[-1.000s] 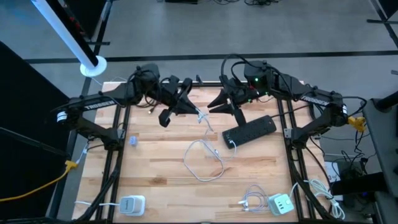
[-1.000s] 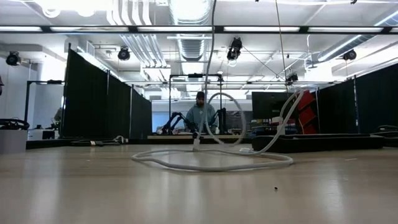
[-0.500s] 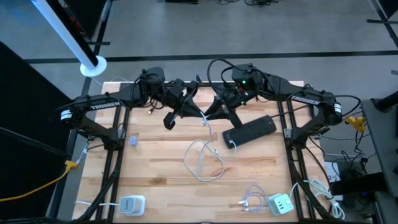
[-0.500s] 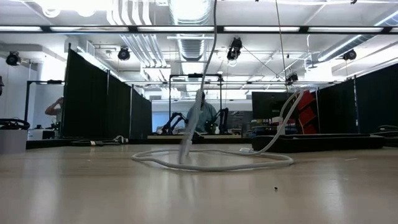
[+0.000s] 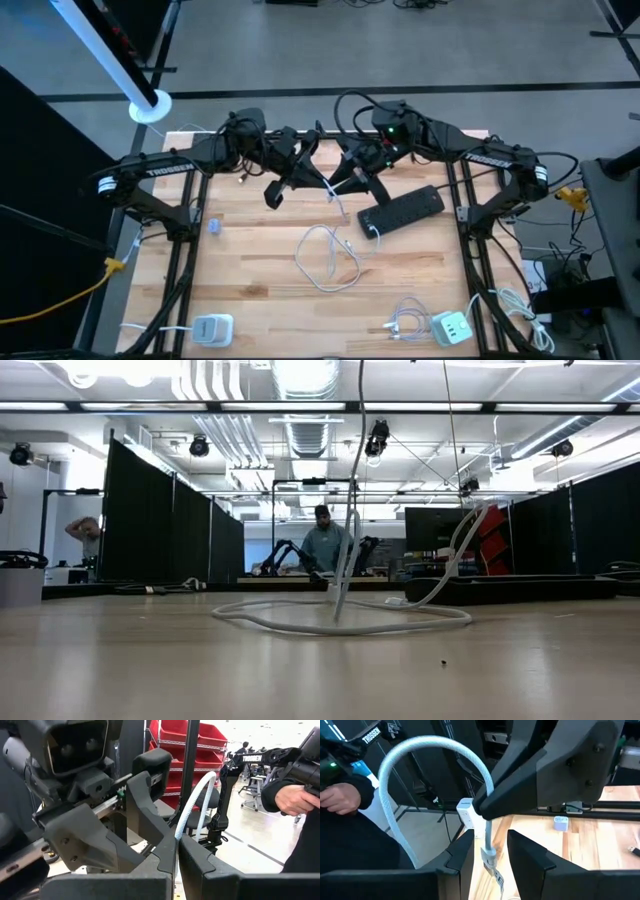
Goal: Plug in charger cables
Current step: Insert the top right white charger cable into the black outlet extension
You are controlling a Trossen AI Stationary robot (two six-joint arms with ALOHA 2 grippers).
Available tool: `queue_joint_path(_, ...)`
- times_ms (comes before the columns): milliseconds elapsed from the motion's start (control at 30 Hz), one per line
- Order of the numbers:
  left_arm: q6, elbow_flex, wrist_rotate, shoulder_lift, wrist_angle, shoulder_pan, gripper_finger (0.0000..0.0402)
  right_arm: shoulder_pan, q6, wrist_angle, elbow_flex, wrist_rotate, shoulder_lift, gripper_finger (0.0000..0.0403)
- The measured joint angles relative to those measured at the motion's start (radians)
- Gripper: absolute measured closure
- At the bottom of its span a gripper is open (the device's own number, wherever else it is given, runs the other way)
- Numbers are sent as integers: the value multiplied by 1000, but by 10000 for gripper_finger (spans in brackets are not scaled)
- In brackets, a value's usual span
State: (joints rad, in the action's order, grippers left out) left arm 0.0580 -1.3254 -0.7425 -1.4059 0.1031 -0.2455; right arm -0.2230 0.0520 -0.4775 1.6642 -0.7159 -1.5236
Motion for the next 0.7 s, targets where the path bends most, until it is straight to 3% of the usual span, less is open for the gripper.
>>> queue_joint_path(233, 0, 0, 0, 0, 0, 0, 401, 0, 1, 24, 0, -1, -11, 324)
queue_joint_path(433, 0, 0, 0, 0, 0, -2, 401, 1, -12, 20, 0, -65, -12, 393)
queue_joint_path(700, 2, 0, 32, 0, -3, -6, 399, 2, -26, 20, 0, -47, -11, 401)
